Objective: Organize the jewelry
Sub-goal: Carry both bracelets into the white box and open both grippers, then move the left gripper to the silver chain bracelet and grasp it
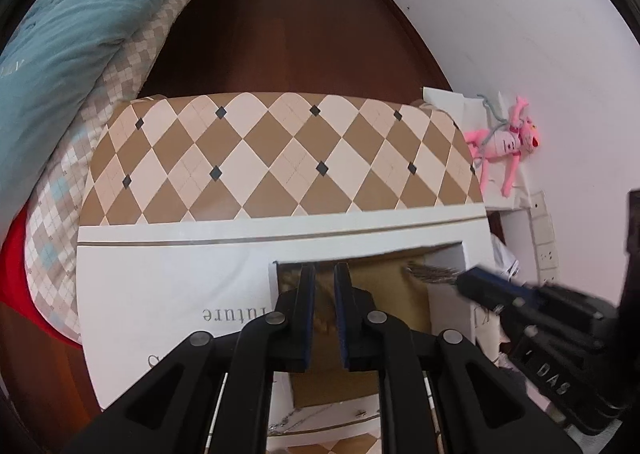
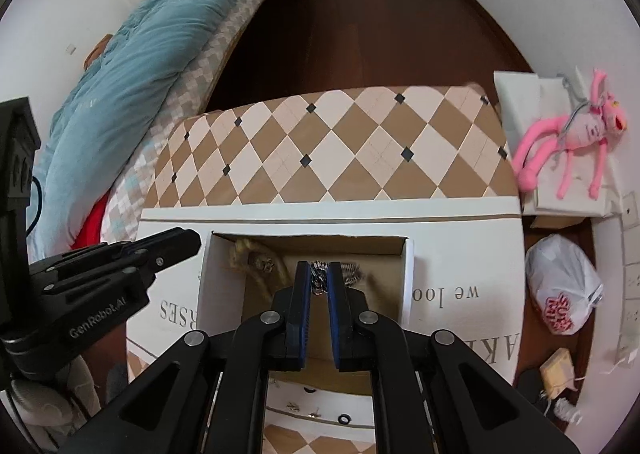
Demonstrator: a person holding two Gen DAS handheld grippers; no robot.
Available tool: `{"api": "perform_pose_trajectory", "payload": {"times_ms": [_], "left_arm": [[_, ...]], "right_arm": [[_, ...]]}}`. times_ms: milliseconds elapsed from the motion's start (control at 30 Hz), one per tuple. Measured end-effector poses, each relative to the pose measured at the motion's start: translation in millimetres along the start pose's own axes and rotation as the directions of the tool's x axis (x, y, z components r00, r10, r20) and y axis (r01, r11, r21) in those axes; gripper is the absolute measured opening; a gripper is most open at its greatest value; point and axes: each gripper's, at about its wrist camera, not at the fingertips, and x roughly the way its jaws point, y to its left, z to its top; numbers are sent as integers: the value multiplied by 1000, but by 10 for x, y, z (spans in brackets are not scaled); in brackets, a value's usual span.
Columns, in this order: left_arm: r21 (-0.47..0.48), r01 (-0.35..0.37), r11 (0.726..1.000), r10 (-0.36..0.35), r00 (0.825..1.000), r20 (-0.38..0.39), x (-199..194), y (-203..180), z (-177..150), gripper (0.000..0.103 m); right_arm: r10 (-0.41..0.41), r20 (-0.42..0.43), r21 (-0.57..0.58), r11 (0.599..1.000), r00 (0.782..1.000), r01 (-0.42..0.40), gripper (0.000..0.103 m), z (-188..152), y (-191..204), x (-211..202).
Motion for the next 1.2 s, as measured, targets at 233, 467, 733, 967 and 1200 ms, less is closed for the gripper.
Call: {"api": "perform_pose_trajectory", "payload": {"times_ms": [233, 467, 733, 967, 1200], "left_arm": [[-2, -117, 993, 117, 990, 77, -105, 22, -57, 65], [28, -253, 967, 244, 954, 175, -165, 5, -413, 102], [2, -269, 963, 263, 945, 195, -150, 27, -751, 103], [-3, -263, 965, 257, 942, 217, -282, -25, -957, 103], [-14, -256, 966, 250, 928, 276, -643, -106, -1189, 103]], "right_arm": [[-73, -16, -17, 997, 997, 73, 51, -106, -70, -30], [-287, 63, -65, 954, 956, 291, 94, -374, -69, -127], [-337, 94, -33, 939, 937, 341, 102, -630, -136, -93], [-326, 122, -20, 944, 938, 330, 102, -803, -89, -203], [-317, 210, -4, 946, 925, 325, 102, -1028, 17, -551]]}}
